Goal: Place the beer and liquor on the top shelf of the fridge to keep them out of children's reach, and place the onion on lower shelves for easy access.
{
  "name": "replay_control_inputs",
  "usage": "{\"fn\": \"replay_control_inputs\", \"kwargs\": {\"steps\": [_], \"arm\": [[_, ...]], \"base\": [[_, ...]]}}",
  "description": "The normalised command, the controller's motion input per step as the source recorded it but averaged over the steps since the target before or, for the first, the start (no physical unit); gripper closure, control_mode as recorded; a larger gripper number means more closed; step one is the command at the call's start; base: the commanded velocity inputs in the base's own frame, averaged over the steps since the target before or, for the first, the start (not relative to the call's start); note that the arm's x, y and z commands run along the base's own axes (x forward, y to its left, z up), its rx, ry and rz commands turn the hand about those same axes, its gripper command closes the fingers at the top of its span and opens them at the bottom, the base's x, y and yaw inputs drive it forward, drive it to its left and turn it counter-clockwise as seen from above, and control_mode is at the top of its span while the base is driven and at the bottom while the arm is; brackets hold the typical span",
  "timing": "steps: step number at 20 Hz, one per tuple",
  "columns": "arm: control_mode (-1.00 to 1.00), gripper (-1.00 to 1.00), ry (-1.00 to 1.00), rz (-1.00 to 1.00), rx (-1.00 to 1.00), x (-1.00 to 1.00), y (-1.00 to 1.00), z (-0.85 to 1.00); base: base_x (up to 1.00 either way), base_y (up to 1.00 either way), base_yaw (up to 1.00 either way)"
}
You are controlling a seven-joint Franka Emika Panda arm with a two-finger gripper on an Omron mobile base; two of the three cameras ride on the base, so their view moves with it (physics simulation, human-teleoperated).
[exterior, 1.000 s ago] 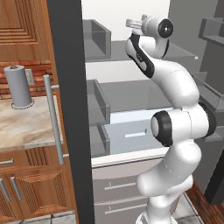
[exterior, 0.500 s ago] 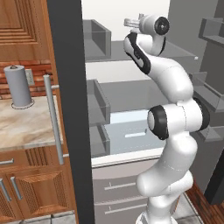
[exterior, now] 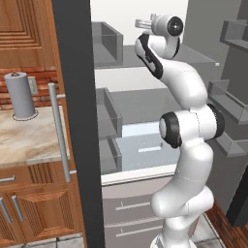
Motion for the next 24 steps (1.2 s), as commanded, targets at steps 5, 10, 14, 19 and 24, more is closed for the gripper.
{"fn": "replay_control_inputs", "kwargs": {"steps": [5, 10, 14, 19, 24], "arm": [[-1.0, 1.0, -0.02, -0.01, 0.0, 0.35, 0.0, -0.03], [-1.0, 1.0, -0.07, -0.01, 0.0, 0.26, 0.0, 0.0], [-1.0, 1.0, -0.1, -0.01, 0.0, 0.15, 0.0, 0.06], [-1.0, 1.0, -0.04, 0.0, 0.0, 0.06, 0.0, 0.16], [-1.0, 1.0, 0.0, 0.0, -0.02, 0.06, 0.01, 0.06]], "base": [[0.0, 0.0, 0.0], [0.0, 0.0, 0.0], [0.0, 0.0, 0.0], [0.0, 0.0, 0.0], [0.0, 0.0, 0.0]]}}
